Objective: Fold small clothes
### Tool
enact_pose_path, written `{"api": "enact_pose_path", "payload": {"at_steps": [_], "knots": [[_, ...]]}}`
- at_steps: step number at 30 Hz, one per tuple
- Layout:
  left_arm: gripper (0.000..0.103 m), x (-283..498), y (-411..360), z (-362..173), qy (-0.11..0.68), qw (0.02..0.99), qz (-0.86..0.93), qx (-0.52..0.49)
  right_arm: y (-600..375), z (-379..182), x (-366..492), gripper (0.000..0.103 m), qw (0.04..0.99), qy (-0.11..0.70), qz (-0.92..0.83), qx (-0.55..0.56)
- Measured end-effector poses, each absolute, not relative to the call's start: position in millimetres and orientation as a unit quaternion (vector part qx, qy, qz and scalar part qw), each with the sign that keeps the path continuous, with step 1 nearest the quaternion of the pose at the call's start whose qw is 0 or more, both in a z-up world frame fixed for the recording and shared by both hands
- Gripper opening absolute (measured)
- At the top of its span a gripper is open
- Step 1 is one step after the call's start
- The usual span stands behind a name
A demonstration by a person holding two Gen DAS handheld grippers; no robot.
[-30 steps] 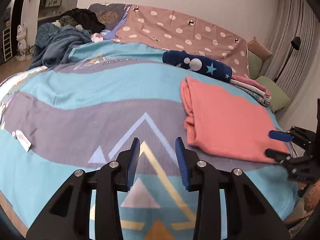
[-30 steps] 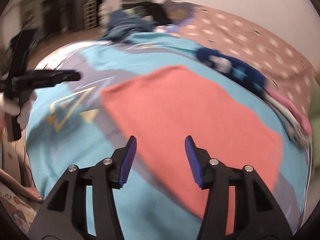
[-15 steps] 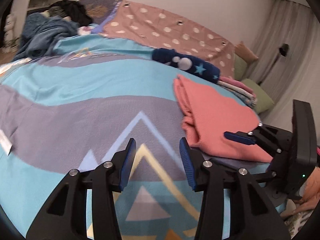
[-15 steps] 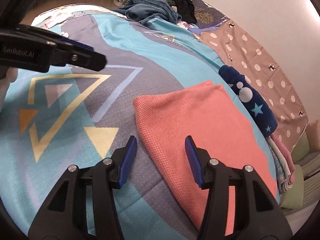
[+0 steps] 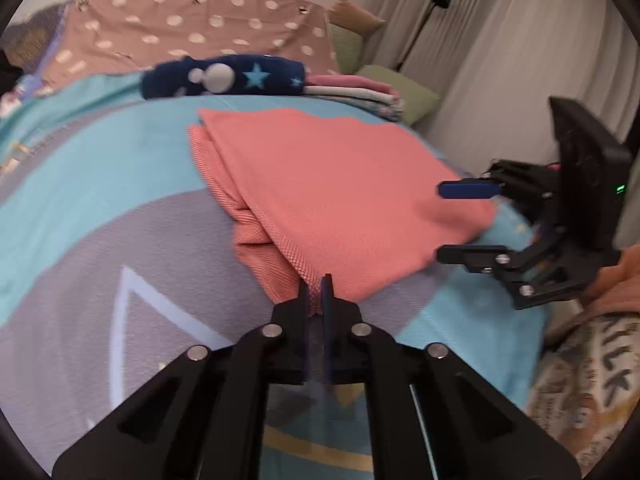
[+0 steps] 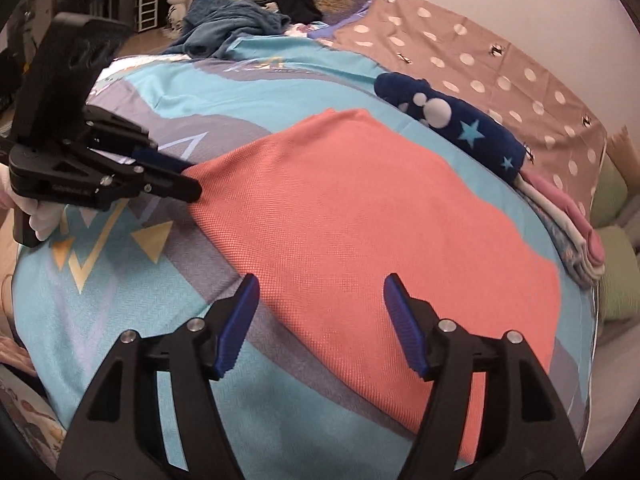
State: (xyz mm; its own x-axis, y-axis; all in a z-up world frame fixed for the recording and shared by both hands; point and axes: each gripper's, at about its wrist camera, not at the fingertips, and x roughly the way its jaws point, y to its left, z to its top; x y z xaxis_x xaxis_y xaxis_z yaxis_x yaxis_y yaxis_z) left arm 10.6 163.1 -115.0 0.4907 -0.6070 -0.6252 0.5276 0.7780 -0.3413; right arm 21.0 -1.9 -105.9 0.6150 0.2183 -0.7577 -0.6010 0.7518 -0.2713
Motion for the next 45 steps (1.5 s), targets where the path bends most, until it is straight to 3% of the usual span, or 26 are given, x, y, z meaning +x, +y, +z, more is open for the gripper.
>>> {"api": "enact_pose_path", "payload": {"at_steps": [7,14,16,18,19,21,22,23,24,26,28,32,33,34,35,37,42,45], "knots": [[0.0,-10,193,-126,0.428,0.861,-0.273,-0.019,8,-108,10,0.068,0.852,0.361,0.268,-0.268],[0.0,-15,211,-108,0.386,0.89,-0.231,-0.07,71,-142,3,0.068,0.825,0.334,0.288,-0.353],[0.004,-11,214,-105,0.38,0.894,-0.223,-0.082,85,-149,4,0.067,0.831,0.313,0.266,-0.376],[0.014,-3,217,-102,0.374,0.898,-0.212,-0.098,101,-156,5,0.067,0.841,0.268,0.218,-0.417],[0.019,4,220,-101,0.369,0.899,-0.21,-0.112,107,-160,5,0.065,0.841,0.255,0.206,-0.43],[0.028,13,224,-100,0.364,0.894,-0.222,-0.137,120,-165,9,0.044,0.841,0.254,0.203,-0.432],[0.037,22,223,-100,0.363,0.892,-0.226,-0.145,124,-167,11,0.019,0.838,0.262,0.209,-0.429],[0.041,30,220,-99,0.358,0.896,-0.224,-0.14,130,-171,12,0.008,0.835,0.269,0.216,-0.429],[0.041,36,216,-98,0.355,0.897,-0.228,-0.131,131,-172,12,0.006,0.837,0.266,0.214,-0.429],[0.064,55,205,-101,0.36,0.887,-0.262,-0.119,128,-167,9,0.005,0.843,0.262,0.223,-0.414],[0.067,82,193,-111,0.374,0.877,-0.274,-0.124,122,-160,8,0.005,0.849,0.259,0.231,-0.398],[0.067,147,180,-138,0.416,0.838,-0.295,-0.195,119,-153,8,0.005,0.848,0.26,0.238,-0.397],[0.062,161,181,-142,0.412,0.833,-0.295,-0.22,119,-154,10,0.005,0.847,0.265,0.239,-0.394],[0.031,171,182,-143,0.411,0.83,-0.292,-0.238,119,-155,11,0.005,0.847,0.269,0.24,-0.391],[0.008,182,184,-145,0.42,0.826,-0.278,-0.252,120,-155,13,0.005,0.847,0.271,0.24,-0.388],[0.008,189,187,-147,0.434,0.817,-0.26,-0.278,118,-148,14,0.005,0.854,0.27,0.242,-0.373],[0.008,153,183,-117,0.4,0.856,-0.256,-0.206,106,-118,10,0.004,0.864,0.282,0.271,-0.316],[0.009,148,184,-126,0.41,0.858,-0.247,-0.188,105,-132,9,0.004,0.852,0.291,0.282,-0.33]]}}
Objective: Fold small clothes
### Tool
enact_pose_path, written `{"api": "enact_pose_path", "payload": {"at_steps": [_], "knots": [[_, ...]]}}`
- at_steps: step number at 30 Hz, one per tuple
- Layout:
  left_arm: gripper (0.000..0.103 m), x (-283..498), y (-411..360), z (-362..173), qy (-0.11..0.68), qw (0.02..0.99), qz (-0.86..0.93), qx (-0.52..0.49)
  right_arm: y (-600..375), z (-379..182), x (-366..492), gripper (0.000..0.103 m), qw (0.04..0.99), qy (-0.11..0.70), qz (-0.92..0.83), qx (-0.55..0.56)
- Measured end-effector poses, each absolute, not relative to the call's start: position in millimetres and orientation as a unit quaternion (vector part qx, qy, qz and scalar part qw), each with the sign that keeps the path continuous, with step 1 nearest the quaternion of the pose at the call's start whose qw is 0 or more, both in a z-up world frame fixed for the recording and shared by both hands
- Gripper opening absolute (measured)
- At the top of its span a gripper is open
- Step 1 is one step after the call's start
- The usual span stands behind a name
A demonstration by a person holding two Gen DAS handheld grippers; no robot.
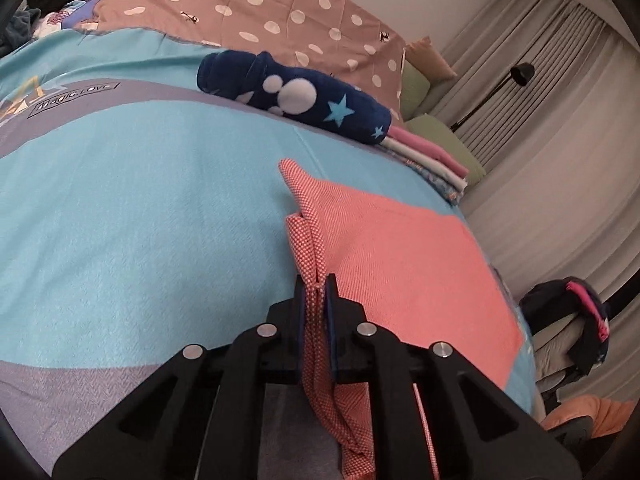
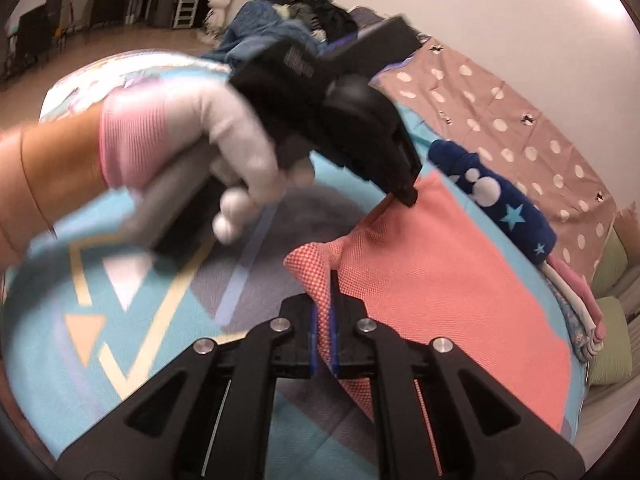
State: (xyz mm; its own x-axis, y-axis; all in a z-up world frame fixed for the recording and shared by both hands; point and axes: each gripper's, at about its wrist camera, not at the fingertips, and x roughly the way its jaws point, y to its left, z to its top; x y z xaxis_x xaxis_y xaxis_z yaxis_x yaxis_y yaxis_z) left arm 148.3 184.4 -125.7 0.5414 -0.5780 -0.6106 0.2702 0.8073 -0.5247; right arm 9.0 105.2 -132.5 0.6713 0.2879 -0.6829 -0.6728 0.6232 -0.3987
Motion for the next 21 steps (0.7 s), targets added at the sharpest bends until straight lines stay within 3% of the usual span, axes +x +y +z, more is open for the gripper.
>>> {"api": "enact_pose_path", "payload": {"at_steps": [1,3,4,5,7,12,16,18,19,21], "knots": [[0.01,149,183,-128,0.41,0.859,-0.243,-0.184,105,-139,10,0.005,0.849,0.298,0.282,-0.332],[0.024,152,184,-133,0.415,0.856,-0.241,-0.191,102,-147,9,0.015,0.846,0.31,0.281,-0.33],[0.037,153,185,-134,0.418,0.853,-0.243,-0.195,101,-148,6,0.031,0.847,0.309,0.279,-0.331],[0.044,156,184,-135,0.418,0.853,-0.242,-0.197,100,-148,4,0.045,0.849,0.302,0.272,-0.338],[0.045,161,181,-135,0.421,0.851,-0.246,-0.195,100,-147,-4,0.052,0.853,0.276,0.26,-0.359],[0.05,174,175,-139,0.425,0.845,-0.254,-0.203,110,-162,-8,0.054,0.851,0.265,0.23,-0.392],[0.069,184,174,-139,0.421,0.831,-0.278,-0.234,120,-163,5,0.053,0.86,0.267,0.213,-0.378],[0.071,187,166,-137,0.424,0.834,-0.277,-0.218,123,-163,14,0.052,0.864,0.272,0.208,-0.37],[0.071,190,161,-135,0.426,0.837,-0.276,-0.205,124,-162,17,0.049,0.865,0.274,0.206,-0.365],[0.071,195,153,-132,0.428,0.84,-0.274,-0.193,123,-161,26,0.032,0.867,0.286,0.205,-0.354]]}}
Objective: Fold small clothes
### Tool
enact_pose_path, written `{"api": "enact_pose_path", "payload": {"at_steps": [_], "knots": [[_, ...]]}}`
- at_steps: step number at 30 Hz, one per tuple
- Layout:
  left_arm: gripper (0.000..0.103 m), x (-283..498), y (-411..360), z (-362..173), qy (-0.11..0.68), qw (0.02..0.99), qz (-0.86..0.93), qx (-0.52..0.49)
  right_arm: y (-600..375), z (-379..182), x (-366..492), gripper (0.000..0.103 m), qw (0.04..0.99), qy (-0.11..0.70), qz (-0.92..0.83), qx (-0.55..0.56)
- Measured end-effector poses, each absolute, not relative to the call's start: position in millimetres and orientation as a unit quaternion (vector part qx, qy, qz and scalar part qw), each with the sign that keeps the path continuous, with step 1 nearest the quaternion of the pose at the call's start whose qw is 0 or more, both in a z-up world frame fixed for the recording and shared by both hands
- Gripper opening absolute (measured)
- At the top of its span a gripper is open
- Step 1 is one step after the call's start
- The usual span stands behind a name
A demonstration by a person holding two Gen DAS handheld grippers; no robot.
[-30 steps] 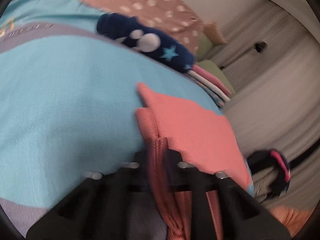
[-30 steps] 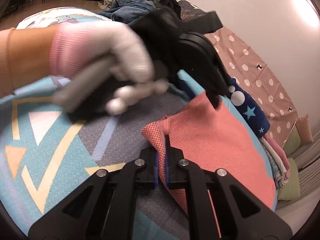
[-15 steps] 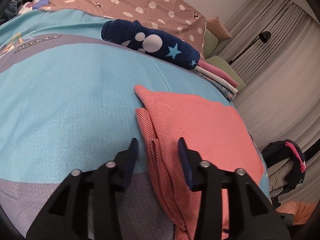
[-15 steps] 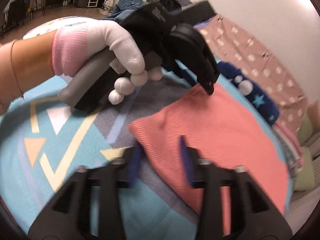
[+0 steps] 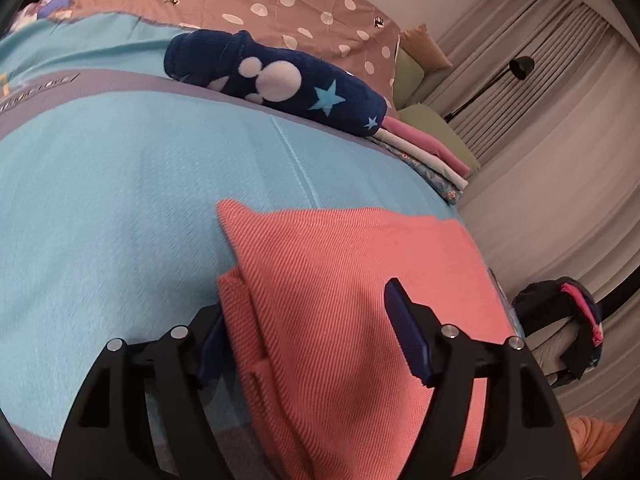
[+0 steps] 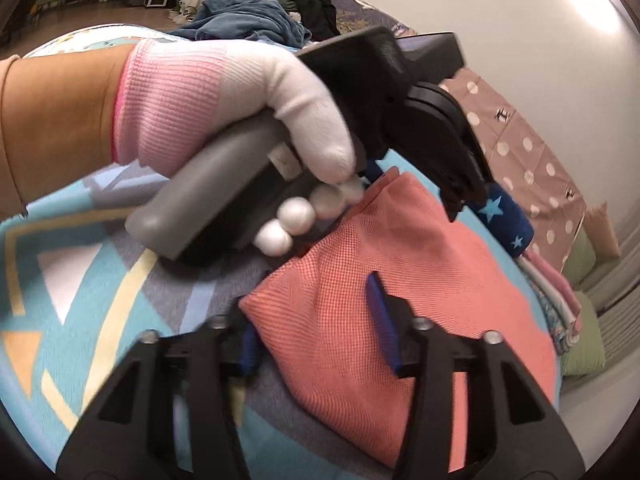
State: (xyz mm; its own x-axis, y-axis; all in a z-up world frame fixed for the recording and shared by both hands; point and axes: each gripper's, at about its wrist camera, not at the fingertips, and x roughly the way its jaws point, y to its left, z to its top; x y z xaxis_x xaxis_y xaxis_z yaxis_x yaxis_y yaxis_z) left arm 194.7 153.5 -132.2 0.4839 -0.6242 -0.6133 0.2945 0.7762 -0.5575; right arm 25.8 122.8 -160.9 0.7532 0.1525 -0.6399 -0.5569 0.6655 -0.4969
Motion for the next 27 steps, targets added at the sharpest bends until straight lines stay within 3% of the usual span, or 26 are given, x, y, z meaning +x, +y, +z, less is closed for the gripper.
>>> {"api": "enact_pose_path", "payload": {"at_steps": [1,2,3,9,27], "knots": [[0.057,197,151,-131,0.429,0.839,-0.276,-0.191,122,-161,28,0.011,0.868,0.289,0.2,-0.35],[0.025,199,149,-130,0.432,0.838,-0.274,-0.19,117,-158,31,0.007,0.872,0.297,0.2,-0.333],[0.011,202,148,-130,0.44,0.838,-0.261,-0.19,112,-154,33,0.006,0.877,0.303,0.206,-0.312],[0.01,205,155,-124,0.438,0.836,-0.246,-0.221,66,-113,41,0.005,0.913,0.295,0.214,-0.181],[0.01,203,101,-74,0.436,0.856,-0.215,-0.175,-9,-80,41,0.005,0.926,0.304,0.215,-0.061]]}}
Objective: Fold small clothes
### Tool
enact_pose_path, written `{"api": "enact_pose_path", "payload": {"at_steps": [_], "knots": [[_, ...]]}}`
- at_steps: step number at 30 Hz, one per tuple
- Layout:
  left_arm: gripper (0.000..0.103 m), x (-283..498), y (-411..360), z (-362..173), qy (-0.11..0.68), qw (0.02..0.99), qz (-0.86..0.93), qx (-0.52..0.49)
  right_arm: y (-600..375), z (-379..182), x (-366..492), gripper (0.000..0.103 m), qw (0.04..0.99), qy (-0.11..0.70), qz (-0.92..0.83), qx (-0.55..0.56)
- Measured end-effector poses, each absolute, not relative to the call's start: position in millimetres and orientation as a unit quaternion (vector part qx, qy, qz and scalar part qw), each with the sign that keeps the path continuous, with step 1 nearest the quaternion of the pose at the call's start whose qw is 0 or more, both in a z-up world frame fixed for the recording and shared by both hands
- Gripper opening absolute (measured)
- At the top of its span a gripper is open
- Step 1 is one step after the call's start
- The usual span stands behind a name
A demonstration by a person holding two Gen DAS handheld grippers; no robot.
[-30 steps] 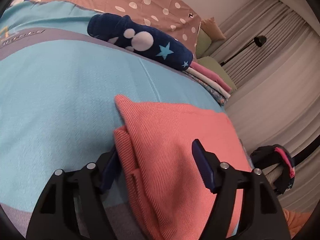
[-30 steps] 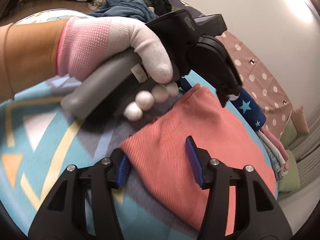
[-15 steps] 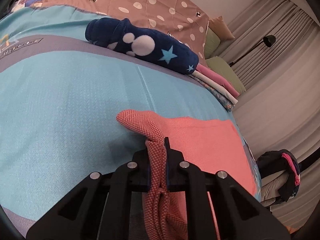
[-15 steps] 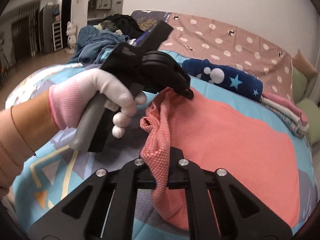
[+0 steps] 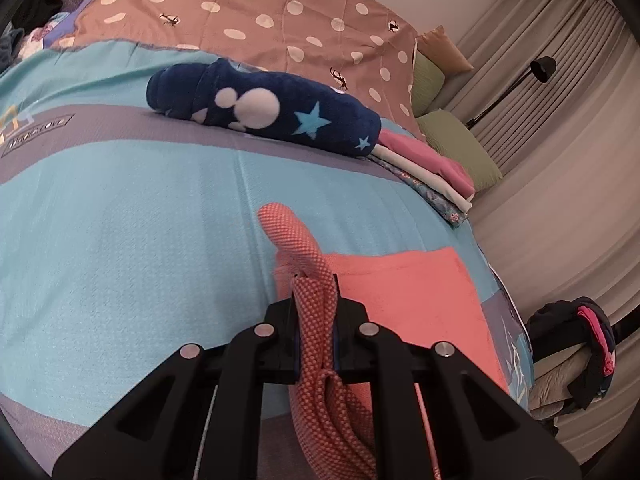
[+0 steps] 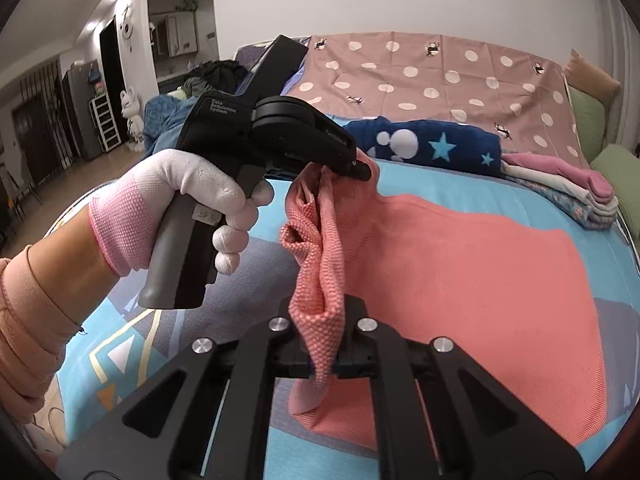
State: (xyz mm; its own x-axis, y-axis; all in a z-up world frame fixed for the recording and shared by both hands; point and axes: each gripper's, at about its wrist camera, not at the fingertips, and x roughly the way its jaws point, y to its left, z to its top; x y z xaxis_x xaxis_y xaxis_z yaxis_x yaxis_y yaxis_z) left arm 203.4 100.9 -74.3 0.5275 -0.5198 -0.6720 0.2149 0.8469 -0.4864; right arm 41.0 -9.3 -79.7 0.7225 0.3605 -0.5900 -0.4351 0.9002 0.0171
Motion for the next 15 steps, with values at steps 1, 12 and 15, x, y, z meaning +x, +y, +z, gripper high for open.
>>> {"api": "enact_pose_path", "payload": {"at_steps": [1,12,15], "knots": [[0.01,203,96,-72,0.435,0.857,-0.214,-0.172,-14,-79,40,0.005,0.927,0.303,0.214,-0.058],[0.01,204,35,-58,0.441,0.864,-0.205,-0.134,-65,-79,32,0.005,0.929,0.312,0.2,-0.009],[0.01,204,21,-55,0.443,0.865,-0.2,-0.123,-74,-78,28,0.005,0.93,0.308,0.2,0.0]]}}
